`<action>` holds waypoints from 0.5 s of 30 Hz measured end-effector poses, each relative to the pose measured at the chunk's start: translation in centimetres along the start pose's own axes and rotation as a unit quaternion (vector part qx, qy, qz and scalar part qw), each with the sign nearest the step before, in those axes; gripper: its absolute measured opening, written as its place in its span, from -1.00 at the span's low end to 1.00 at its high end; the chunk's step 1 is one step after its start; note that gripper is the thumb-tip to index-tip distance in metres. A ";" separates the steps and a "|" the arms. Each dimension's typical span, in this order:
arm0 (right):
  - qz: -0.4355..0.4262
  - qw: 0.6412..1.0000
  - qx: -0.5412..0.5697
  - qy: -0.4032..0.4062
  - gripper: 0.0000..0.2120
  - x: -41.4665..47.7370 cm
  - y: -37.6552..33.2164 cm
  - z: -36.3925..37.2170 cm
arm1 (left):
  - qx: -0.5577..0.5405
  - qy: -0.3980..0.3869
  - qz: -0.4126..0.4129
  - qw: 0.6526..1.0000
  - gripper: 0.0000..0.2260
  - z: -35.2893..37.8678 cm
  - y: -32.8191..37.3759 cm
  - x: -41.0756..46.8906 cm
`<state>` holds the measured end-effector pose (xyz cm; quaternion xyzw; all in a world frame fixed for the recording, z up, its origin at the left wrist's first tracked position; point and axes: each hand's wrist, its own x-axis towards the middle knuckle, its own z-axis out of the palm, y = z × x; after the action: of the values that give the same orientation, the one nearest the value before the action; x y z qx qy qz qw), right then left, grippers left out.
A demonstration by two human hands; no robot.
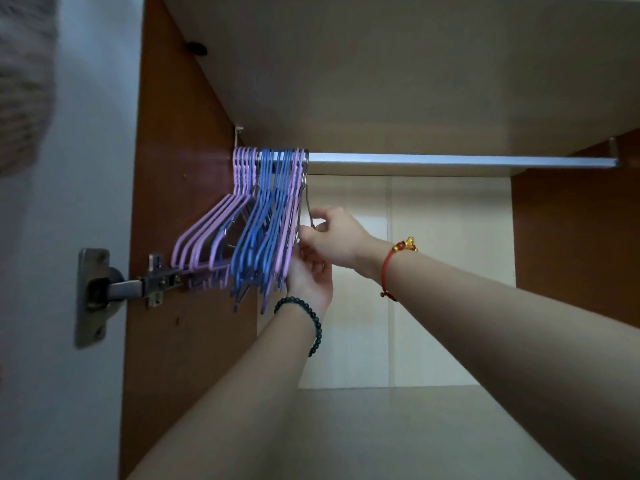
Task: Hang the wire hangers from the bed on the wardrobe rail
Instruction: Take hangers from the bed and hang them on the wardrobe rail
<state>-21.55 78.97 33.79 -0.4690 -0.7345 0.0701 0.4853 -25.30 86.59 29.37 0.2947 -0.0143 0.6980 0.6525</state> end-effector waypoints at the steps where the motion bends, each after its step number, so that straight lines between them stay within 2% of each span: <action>1: 0.004 1.000 0.002 -0.008 -0.64 -0.1 0.1 0.0 | 0.038 -0.013 0.008 0.999 -0.70 -0.2 -0.2 0.1; 4: 0.015 0.999 0.028 -0.031 -0.61 -0.8 0.5 -0.7 | 0.106 -0.024 0.028 0.994 -0.72 -0.3 -1.2 -0.7; 9: 0.040 0.997 0.066 -0.024 -0.49 -3.3 1.9 -3.8 | 0.001 0.004 -0.016 1.000 -0.79 0.5 -2.7 -2.4; 12: 0.064 0.996 0.067 0.012 -0.58 -5.5 3.3 -6.7 | 0.012 0.032 -0.065 0.997 -0.81 0.7 -4.6 -3.5; 15: 0.086 0.992 0.064 0.062 -0.67 -8.5 4.8 -10.4 | 0.069 0.014 -0.111 0.991 -0.79 1.4 -7.4 -5.5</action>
<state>-9.72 71.49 30.96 -0.5022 -0.6540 0.1293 0.5508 -18.09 82.10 25.48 0.3290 0.0759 0.6250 0.7038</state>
